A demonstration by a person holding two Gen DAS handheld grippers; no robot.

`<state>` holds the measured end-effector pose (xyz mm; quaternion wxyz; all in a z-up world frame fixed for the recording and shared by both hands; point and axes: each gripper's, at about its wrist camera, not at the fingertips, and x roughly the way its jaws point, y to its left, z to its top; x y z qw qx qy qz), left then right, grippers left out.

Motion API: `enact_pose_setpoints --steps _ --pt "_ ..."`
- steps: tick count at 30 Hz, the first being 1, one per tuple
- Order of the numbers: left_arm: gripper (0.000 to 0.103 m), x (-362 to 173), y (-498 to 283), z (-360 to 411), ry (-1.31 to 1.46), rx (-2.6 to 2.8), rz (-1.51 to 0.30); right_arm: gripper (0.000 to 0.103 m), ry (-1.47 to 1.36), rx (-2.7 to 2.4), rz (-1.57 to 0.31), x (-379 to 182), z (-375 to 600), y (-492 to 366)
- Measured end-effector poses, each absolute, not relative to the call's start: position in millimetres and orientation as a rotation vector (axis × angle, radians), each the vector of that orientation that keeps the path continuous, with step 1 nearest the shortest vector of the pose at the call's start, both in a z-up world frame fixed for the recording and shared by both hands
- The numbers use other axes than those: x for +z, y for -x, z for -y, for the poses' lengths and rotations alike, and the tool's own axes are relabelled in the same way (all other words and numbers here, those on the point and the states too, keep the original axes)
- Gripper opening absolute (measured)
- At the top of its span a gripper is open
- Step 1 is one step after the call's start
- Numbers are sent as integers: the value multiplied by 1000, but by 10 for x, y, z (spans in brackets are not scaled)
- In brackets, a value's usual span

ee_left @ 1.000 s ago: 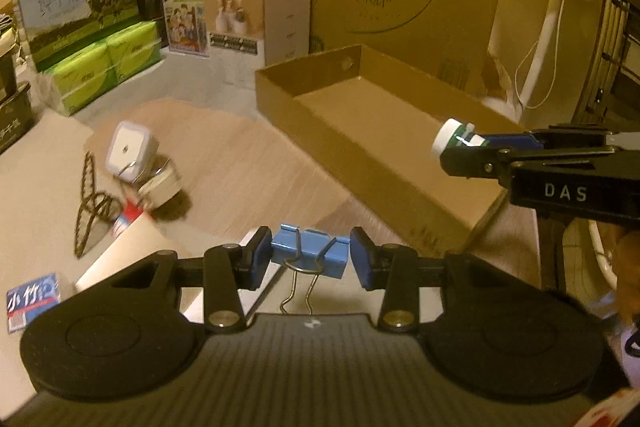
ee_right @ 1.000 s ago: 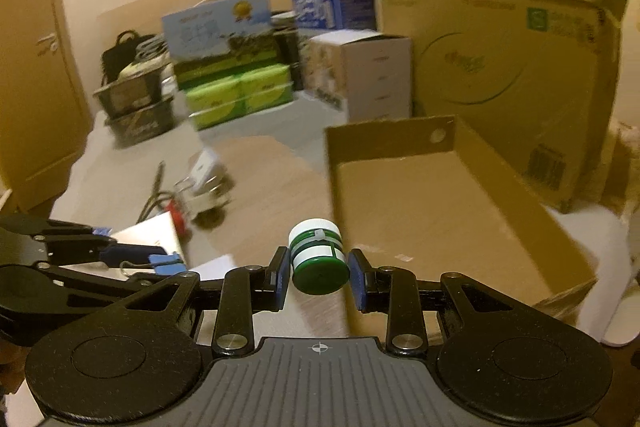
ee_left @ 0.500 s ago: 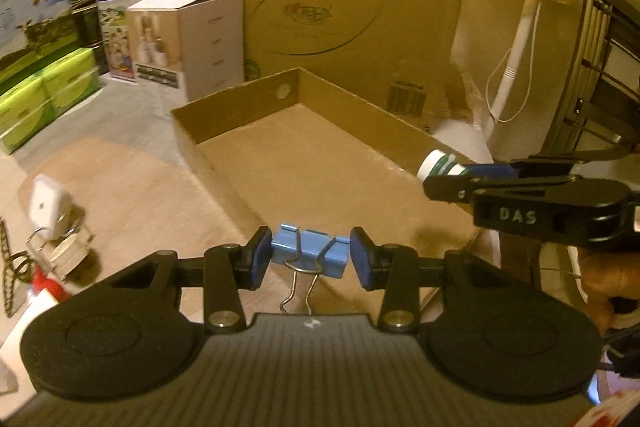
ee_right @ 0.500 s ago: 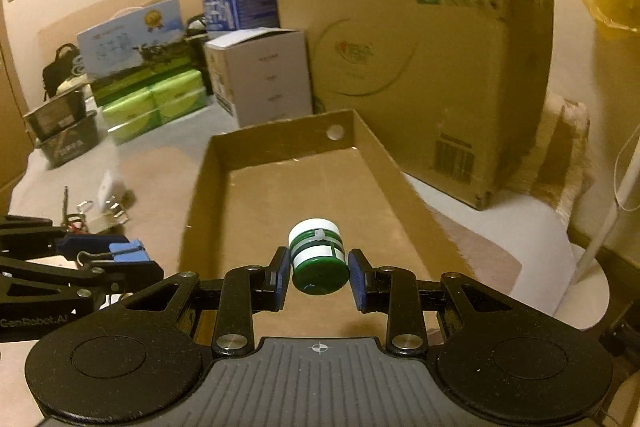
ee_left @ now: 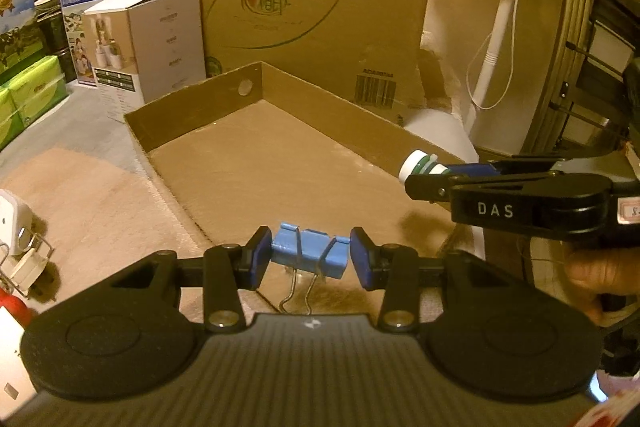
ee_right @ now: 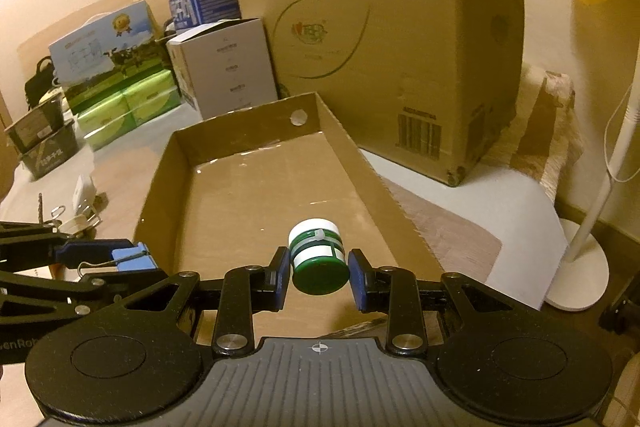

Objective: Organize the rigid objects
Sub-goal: 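Carry the clip and jar into the cardboard tray, opening the left tool, then open the right tool to drop the jar into the tray, withdraw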

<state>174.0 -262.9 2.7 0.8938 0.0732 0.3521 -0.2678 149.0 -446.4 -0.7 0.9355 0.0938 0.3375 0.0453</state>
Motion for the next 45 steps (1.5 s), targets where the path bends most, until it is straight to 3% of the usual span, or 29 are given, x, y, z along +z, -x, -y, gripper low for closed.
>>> enact_pose_setpoints --steps 3,19,24,35,45 --pt "48 37 -1721 2620 -150 -553 -716 32 -203 89 -691 -20 4491 -1491" --pt "48 126 -1554 2295 -128 -492 -699 32 -202 91 -699 -63 4470 -1468" --pt "58 151 -1500 2189 -114 -474 -682 32 -217 108 -684 -50 4467 -1442" --pt "67 210 -1231 1648 -72 -373 -657 59 -235 135 -628 154 4196 -1059" --pt "70 197 -843 928 -16 -255 -661 71 -241 234 -613 298 3594 -734"
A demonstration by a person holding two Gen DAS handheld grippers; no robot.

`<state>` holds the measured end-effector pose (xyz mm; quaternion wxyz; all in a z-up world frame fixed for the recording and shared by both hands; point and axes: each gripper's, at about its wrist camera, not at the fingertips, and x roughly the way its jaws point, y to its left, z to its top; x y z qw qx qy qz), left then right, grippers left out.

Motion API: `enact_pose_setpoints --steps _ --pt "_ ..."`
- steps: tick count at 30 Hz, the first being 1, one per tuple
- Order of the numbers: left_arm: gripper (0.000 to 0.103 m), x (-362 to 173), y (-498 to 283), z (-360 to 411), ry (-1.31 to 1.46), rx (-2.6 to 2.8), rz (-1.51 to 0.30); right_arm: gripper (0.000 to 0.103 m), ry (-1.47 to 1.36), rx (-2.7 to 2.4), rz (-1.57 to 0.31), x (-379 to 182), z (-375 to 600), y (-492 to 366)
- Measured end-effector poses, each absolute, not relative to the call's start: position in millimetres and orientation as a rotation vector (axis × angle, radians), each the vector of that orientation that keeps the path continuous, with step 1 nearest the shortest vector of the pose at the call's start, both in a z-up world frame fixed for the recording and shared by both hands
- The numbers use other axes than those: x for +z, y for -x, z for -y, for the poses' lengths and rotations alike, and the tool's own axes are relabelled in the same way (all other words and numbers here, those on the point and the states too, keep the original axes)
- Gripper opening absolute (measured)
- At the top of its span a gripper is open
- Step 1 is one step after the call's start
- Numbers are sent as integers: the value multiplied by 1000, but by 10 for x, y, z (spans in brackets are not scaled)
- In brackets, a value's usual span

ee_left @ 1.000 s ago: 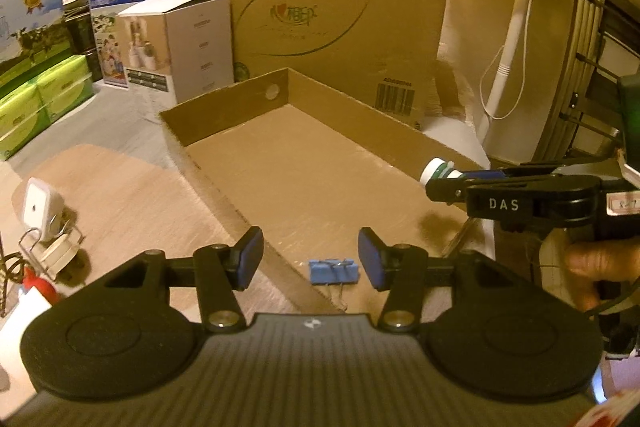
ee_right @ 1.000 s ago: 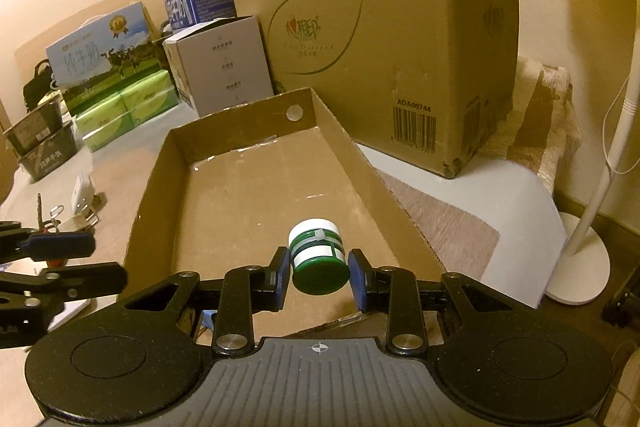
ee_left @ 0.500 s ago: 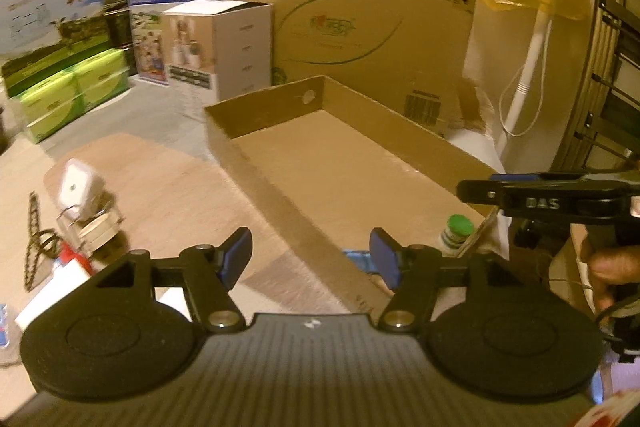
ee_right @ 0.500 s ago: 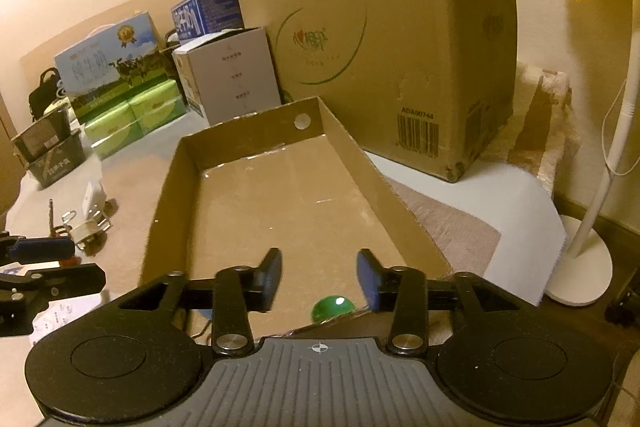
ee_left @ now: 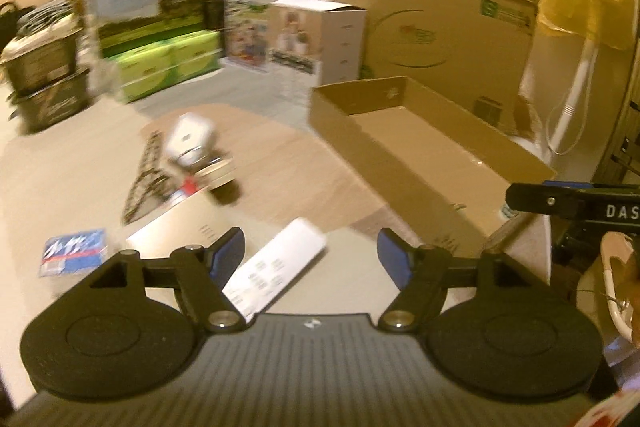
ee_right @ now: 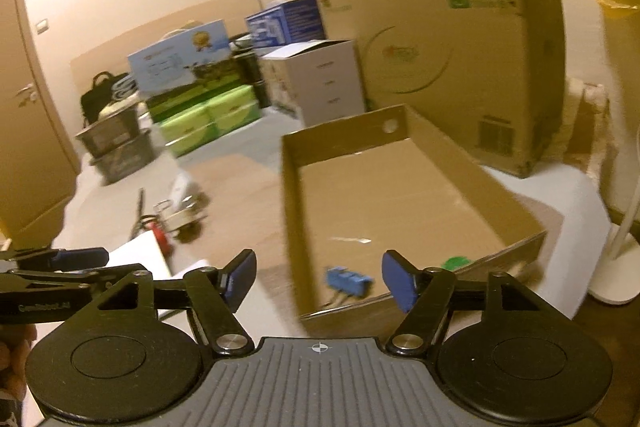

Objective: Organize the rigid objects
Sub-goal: 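Open the right tool to drop the jar into the tray, withdraw, then move both tools back toward the remaining items on the floor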

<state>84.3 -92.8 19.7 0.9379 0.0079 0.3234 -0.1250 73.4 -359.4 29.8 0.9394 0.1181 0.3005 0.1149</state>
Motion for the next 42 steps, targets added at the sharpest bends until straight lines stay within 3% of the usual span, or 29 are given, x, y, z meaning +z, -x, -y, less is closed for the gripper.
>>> enact_pose_setpoints --steps 14,35,42 --pt "73 118 -574 181 -8 -116 -675 74 -205 352 -682 219 2834 -609" --pt "75 -49 -675 -239 -9 -31 -704 74 -59 448 -735 -40 2373 -839" --pt "75 -82 -792 -288 -91 -119 -717 74 148 606 -727 -136 2135 -981"
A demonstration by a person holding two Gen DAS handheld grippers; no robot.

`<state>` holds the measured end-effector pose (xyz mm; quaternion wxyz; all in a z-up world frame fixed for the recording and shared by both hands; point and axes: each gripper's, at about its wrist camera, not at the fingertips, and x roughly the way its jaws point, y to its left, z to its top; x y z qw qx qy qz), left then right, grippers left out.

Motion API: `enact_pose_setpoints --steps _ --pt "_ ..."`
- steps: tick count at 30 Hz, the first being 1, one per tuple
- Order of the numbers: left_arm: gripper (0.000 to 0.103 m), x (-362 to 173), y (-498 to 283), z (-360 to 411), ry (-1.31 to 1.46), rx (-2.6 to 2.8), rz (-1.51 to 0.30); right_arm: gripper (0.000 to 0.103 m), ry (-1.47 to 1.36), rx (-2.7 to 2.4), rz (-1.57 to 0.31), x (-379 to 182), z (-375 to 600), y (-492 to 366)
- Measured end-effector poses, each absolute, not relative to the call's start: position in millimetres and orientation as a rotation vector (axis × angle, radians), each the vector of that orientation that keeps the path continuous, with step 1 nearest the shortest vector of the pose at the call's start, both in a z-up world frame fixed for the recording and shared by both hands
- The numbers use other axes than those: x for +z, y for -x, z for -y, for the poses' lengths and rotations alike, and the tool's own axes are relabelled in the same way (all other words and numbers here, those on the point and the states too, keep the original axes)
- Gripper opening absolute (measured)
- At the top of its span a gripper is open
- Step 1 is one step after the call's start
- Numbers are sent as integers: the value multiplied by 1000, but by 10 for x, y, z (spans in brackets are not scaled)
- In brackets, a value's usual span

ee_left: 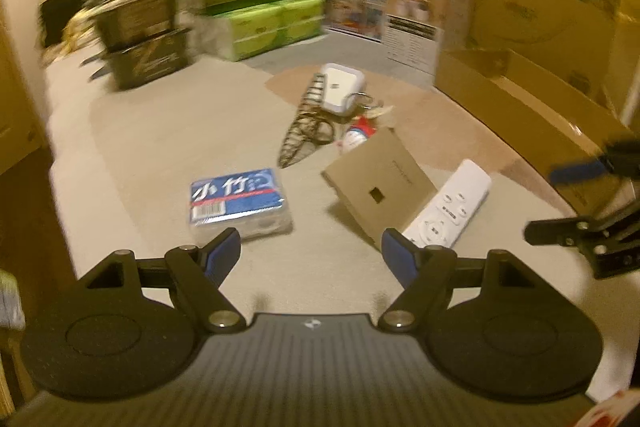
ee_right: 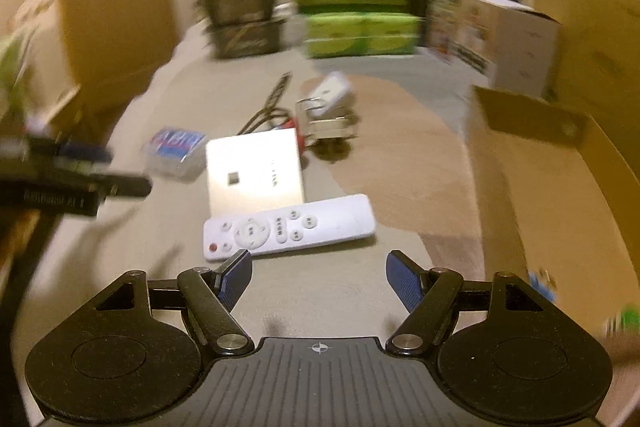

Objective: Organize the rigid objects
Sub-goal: 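Move both tools back toward the remaining items on the floor, then close the right tool on the white remote control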

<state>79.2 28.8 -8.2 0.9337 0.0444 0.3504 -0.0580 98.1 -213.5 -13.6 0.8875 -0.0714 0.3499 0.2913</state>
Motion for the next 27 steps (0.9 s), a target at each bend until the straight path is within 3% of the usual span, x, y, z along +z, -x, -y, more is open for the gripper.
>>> enact_pose_setpoints --steps 16,21,27 --pt "75 -134 -1248 141 -785 -536 -687 74 1125 1075 -520 -500 1668 -1284" --pt "75 -267 -1368 142 -838 -603 -710 72 1277 1151 -507 -665 1587 -1416" --pt "75 -372 -1471 126 -852 -636 -734 62 1358 1222 -524 -718 1465 -1606"
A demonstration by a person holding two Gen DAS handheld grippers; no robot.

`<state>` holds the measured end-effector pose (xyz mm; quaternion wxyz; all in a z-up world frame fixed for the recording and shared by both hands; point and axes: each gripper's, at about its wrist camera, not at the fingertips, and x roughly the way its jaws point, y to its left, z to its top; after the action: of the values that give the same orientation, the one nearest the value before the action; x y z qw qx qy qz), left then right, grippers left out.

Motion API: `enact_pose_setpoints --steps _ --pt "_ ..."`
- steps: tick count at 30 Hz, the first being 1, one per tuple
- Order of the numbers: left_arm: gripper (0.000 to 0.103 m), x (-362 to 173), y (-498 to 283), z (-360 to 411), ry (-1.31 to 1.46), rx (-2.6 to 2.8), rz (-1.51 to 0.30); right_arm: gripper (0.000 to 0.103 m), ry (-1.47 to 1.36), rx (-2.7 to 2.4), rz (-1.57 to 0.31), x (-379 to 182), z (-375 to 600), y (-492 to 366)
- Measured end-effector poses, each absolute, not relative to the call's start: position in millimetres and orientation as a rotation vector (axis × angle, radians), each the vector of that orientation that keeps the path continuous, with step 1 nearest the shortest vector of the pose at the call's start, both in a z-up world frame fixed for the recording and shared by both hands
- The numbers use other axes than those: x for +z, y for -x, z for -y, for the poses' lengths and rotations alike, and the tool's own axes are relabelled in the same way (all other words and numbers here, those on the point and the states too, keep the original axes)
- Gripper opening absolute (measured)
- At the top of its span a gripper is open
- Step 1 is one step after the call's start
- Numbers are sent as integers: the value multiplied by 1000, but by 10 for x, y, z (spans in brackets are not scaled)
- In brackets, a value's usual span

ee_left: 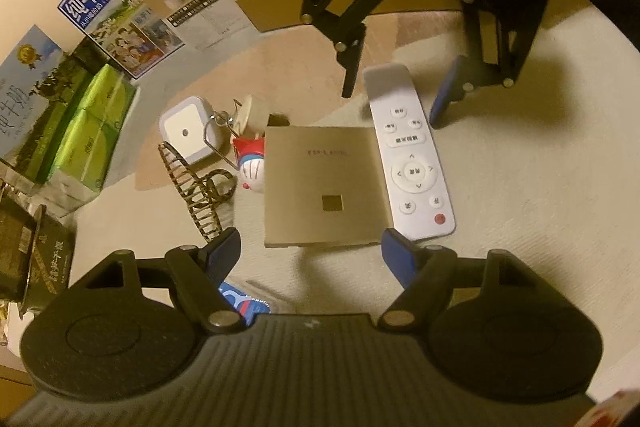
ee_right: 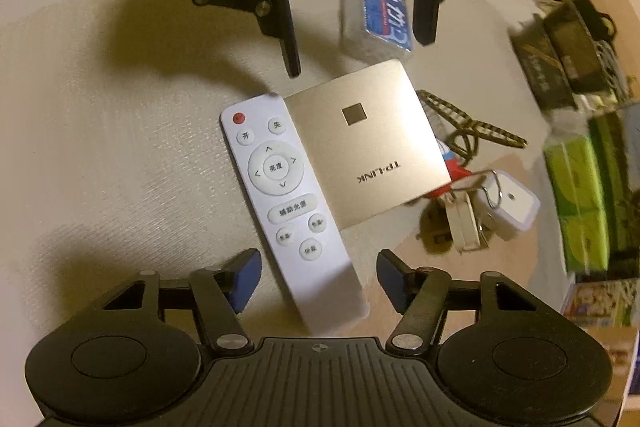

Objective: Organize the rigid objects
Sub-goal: 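Close the right tool on the white remote control, then close the left tool on the gold TP-LINK box while the right tool holds the remote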

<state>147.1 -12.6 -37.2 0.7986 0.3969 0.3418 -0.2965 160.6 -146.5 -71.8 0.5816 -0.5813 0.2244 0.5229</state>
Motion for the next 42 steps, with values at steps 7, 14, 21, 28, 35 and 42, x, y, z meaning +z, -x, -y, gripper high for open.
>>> enact_pose_setpoints --steps 7,14,21,28,35,42 --pt "75 -393 -1543 87 -809 -656 -732 47 1419 1309 -582 -687 1269 -1759" --pt "75 -381 -1546 46 -761 -647 -732 40 1376 1280 -690 -644 1299 -1776" --pt "76 -465 -1467 133 -717 -632 -721 39 1091 1085 -877 -558 1610 -1598" --pt "81 -577 -1451 262 -692 -576 -693 39 596 730 -1062 -537 1977 -1559" --pt "88 -663 -1502 378 -727 -542 -666 40 341 641 -1066 -544 2103 -1539" --pt "88 -678 -1646 440 -743 -571 -674 42 306 653 -1014 -549 2137 -1517"
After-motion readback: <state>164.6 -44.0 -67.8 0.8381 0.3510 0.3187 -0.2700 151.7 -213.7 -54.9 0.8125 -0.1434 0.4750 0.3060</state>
